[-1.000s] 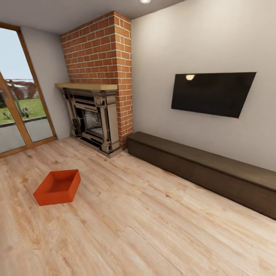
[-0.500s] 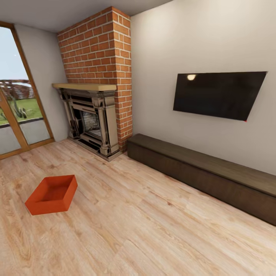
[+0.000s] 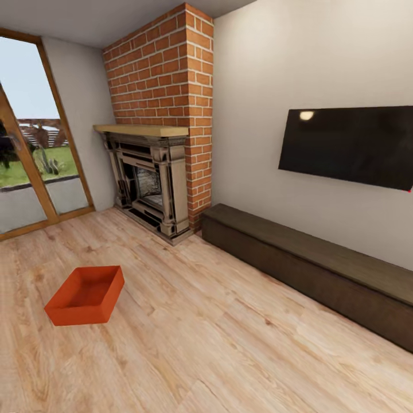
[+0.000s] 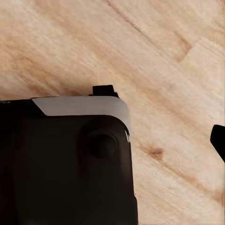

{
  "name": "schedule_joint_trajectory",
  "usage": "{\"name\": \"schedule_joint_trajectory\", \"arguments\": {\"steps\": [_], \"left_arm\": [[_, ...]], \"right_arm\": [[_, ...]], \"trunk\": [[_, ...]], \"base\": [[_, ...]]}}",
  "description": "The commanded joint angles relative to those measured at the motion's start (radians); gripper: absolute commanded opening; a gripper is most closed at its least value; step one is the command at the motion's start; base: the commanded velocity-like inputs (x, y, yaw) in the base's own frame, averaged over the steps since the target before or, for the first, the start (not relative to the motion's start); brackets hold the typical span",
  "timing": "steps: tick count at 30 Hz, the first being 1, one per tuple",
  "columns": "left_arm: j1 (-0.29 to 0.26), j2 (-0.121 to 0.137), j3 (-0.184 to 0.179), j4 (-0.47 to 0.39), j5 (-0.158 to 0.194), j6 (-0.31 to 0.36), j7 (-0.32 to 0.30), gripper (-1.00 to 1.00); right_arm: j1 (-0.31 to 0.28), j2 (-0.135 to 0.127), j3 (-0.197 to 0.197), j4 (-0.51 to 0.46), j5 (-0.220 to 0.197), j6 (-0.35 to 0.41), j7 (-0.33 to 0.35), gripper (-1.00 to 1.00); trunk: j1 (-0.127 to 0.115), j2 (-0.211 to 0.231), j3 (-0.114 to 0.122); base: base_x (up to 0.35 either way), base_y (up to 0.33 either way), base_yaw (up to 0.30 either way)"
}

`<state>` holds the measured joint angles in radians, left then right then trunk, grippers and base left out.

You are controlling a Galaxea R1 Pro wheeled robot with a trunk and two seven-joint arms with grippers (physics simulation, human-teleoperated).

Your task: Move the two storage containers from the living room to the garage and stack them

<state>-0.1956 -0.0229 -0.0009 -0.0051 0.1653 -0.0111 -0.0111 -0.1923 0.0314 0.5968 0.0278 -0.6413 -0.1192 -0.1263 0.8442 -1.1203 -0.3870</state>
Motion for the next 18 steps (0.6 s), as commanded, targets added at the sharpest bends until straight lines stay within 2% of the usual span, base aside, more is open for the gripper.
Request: {"name": "schedule_joint_trajectory", "arguments": {"steps": [1, 9, 18], "left_arm": [[-0.001, 0.0, -0.001, 0.001, 0.008, -0.002, -0.001, 1.0], [-0.001, 0.0, -0.001, 0.0, 0.008, -0.001, -0.001, 1.0], [-0.001, -0.001, -0.001, 0.0, 0.008, -0.001, -0.001, 1.0]], "right_arm": [[-0.001, 0.001, 0.008, 0.003, -0.008, -0.005, -0.001, 1.0], [-0.001, -0.001, 0.008, 0.003, -0.008, -0.005, -0.001, 1.0], [-0.001, -0.002, 0.008, 0.003, -0.008, -0.005, 0.0, 1.0]], "trunk": [[0.001, -0.001, -0.001], [0.001, -0.001, -0.001], [0.001, -0.001, -0.001]], "base": [[0.323, 0.0, 0.266], [0.323, 0.0, 0.247], [0.323, 0.0, 0.028]]}}
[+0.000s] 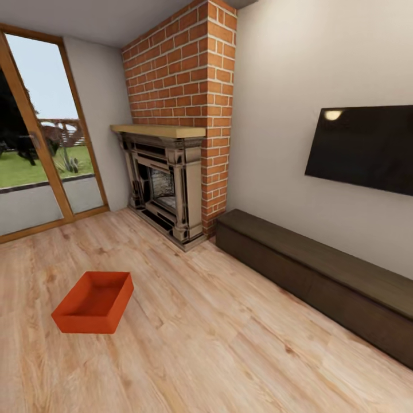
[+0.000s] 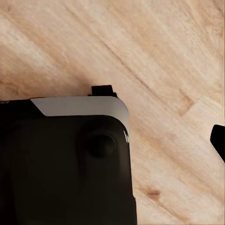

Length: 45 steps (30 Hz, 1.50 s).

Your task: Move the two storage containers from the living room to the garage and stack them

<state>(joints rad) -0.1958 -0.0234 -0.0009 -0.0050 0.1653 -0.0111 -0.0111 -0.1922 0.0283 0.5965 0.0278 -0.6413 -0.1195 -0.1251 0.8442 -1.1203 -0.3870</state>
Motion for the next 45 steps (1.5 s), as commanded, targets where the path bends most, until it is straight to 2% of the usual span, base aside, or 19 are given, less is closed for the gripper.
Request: {"name": "schedule_joint_trajectory", "arguments": {"steps": [1, 45], "left_arm": [[-0.001, -0.001, -0.001, 0.001, 0.008, -0.001, -0.001, 1.0], [-0.001, 0.0, -0.001, 0.001, 0.008, -0.001, -0.001, 1.0]], "right_arm": [[-0.001, 0.001, 0.008, 0.003, -0.008, -0.005, -0.001, 1.0], [-0.001, 0.001, 0.008, 0.003, -0.008, -0.005, -0.001, 1.0]], "trunk": [[0.001, -0.001, -0.001], [0.001, -0.001, -0.001]], "base": [[0.323, 0.0, 0.001], [0.323, 0.0, 0.0]]}}
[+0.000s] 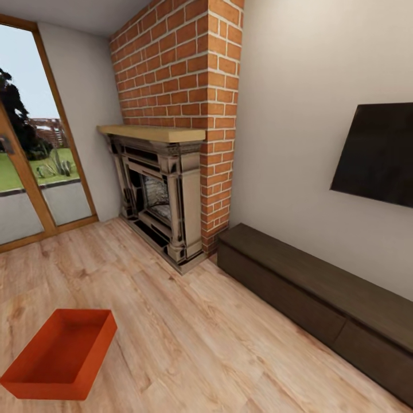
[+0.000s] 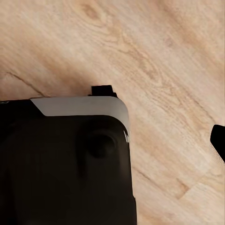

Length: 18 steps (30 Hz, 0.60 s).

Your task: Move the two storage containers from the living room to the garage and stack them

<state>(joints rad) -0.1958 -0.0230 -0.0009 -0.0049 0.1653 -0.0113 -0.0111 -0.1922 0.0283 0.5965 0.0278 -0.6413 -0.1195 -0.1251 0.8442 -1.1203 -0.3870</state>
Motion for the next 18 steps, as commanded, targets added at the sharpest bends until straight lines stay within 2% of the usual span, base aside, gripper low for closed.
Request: {"name": "schedule_joint_trajectory", "arguments": {"steps": [1, 18], "left_arm": [[-0.001, 0.0, -0.001, 0.0, 0.008, -0.001, -0.001, 1.0], [-0.001, 0.0, -0.001, 0.0, 0.008, -0.007, -0.001, 1.0]], "right_arm": [[-0.001, 0.001, 0.008, 0.003, -0.008, -0.005, -0.001, 1.0], [-0.001, 0.001, 0.008, 0.003, -0.008, -0.005, -0.001, 1.0]], "trunk": [[0.001, -0.001, -0.001], [0.001, -0.001, -0.001]], "base": [[0.323, 0.0, 0.0], [0.32, 0.0, 0.0]]}}
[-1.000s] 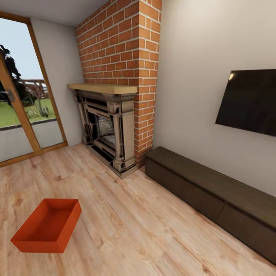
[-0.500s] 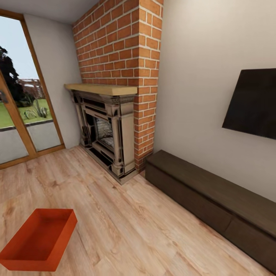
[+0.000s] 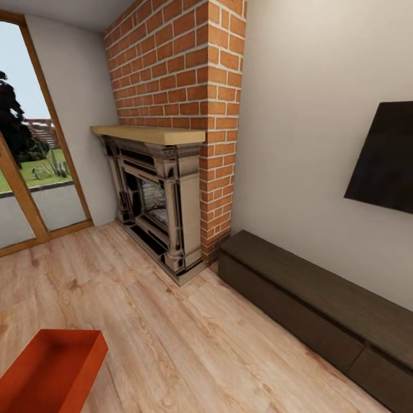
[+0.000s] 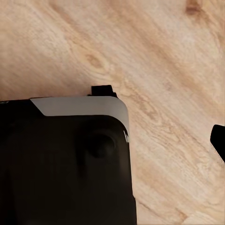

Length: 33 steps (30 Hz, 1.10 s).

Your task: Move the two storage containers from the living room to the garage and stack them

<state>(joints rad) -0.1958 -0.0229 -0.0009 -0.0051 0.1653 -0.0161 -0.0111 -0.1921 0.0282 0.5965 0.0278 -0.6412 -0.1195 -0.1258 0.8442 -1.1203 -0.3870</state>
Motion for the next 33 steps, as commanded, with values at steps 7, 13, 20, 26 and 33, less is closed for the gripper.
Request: {"name": "schedule_joint_trajectory", "arguments": {"steps": [7, 13, 20, 26, 33], "left_arm": [[-0.001, 0.0, -0.001, 0.002, 0.009, -0.034, -0.001, 1.0], [-0.001, 0.0, -0.001, 0.002, 0.01, -0.036, -0.001, 1.0], [-0.001, 0.0, -0.001, 0.001, 0.01, -0.037, -0.001, 1.0], [-0.001, 0.0, -0.001, 0.001, 0.011, -0.038, -0.001, 1.0], [-0.001, 0.0, -0.001, 0.001, 0.011, -0.036, -0.001, 1.0]], "right_arm": [[-0.001, 0.001, 0.008, 0.003, -0.008, -0.005, -0.001, 1.0], [-0.001, 0.001, 0.008, 0.003, -0.008, -0.005, -0.001, 1.0], [-0.001, 0.001, 0.008, 0.003, -0.008, -0.005, -0.001, 1.0], [-0.001, 0.001, 0.008, 0.003, -0.008, -0.005, -0.001, 1.0], [-0.001, 0.001, 0.008, 0.003, -0.008, -0.005, 0.0, 1.0]], "trunk": [[0.001, -0.001, -0.001], [0.001, -0.001, -0.001], [0.001, -0.001, -0.001], [0.001, -0.001, -0.001], [0.001, -0.001, -0.001]], "base": [[0.168, 0.0, 0.152], [0.01, 0.0, 0.265], [0.001, 0.0, 0.27], [0.027, -0.003, 0.271], [0.24, -0.073, 0.27]]}}
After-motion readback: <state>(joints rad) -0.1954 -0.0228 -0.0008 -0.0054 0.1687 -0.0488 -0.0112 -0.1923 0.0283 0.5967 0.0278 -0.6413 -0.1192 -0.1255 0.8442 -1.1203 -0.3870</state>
